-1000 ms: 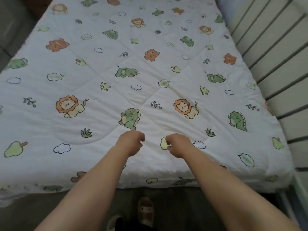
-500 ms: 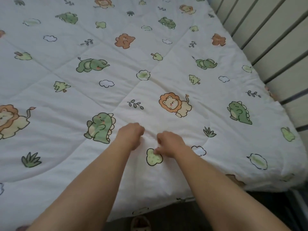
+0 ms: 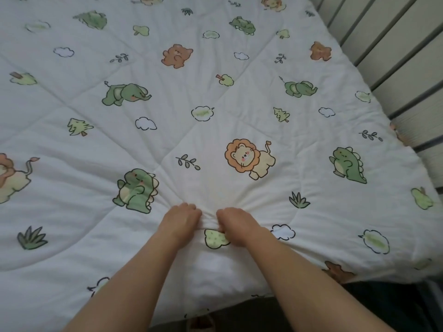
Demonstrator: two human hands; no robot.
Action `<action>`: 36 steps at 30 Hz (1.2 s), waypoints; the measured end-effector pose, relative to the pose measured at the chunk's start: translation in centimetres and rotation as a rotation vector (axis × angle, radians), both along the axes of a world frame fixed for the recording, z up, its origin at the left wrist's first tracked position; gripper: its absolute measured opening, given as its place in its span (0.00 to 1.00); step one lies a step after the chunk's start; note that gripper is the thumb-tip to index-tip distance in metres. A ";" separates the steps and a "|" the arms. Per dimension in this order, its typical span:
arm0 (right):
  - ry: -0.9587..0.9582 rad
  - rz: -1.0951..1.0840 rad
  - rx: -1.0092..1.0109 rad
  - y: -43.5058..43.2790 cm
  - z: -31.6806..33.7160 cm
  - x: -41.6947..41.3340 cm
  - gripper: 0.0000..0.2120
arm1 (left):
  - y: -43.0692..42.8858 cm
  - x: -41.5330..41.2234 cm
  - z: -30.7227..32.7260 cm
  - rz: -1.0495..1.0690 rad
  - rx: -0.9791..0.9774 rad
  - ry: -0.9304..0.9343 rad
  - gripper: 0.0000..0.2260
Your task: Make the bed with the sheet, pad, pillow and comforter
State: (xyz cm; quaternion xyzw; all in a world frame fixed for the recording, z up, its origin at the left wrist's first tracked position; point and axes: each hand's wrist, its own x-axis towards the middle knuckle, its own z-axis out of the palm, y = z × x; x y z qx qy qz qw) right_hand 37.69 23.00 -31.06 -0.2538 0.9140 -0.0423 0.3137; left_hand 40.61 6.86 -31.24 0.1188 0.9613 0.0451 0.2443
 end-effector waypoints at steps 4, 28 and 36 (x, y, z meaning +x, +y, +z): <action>0.101 0.032 -0.054 0.4 1.5 0.5 0.06 | -1.3 0.8 0.9 0.069 0.127 0.037 0.06; 0.012 0.216 0.126 -0.5 -0.2 14.1 0.09 | -4.6 15.2 0.3 -0.105 -0.073 -0.094 0.09; -0.010 0.189 0.110 -0.7 2.0 14.3 0.11 | -5.3 16.3 2.2 -0.040 0.056 -0.084 0.10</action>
